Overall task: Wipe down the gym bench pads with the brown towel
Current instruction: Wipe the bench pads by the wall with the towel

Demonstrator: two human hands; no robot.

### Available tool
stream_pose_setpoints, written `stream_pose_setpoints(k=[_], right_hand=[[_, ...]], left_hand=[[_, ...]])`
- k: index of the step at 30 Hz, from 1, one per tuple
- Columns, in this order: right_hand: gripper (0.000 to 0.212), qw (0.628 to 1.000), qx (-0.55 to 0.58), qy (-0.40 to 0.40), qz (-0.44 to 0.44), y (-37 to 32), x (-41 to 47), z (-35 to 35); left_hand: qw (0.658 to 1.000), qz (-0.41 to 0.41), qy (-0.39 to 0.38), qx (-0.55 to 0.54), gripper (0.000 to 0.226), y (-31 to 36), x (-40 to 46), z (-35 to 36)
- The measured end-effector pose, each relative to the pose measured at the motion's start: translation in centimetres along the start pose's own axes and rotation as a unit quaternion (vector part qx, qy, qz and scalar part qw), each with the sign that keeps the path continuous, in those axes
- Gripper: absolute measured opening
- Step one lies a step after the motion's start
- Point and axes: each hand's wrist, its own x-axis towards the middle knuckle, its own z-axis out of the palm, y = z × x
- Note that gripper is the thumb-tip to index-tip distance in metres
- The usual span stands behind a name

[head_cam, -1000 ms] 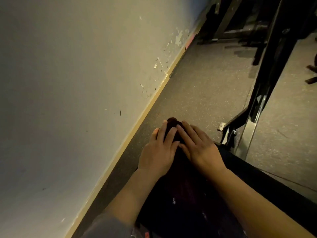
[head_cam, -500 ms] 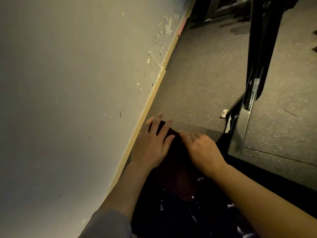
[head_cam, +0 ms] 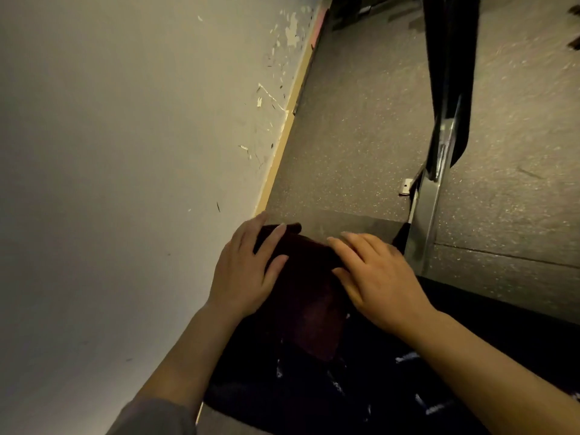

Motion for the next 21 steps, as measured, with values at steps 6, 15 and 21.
stream_pose_setpoints(k=[6, 15, 21], right_hand=[[0.051, 0.997, 0.05, -0.052, -0.024, -1.9, 2.2, 2.8], [0.053, 0.999, 0.023, -0.014, 0.034, -1.2, 0.3, 3.9], [0.052, 0.996, 0.005, -0.033, 0.085, 1.1, -2.2, 3.5]], left_hand=[[0.999, 0.024, 0.005, 0.046, 0.049, 0.6, 0.7, 0.2], [0.99, 0.087, -0.023, 0.112, 0.051, 0.6, 1.4, 0.0], [0.978, 0.152, -0.055, 0.134, 0.052, 4.1, 3.2, 1.1]])
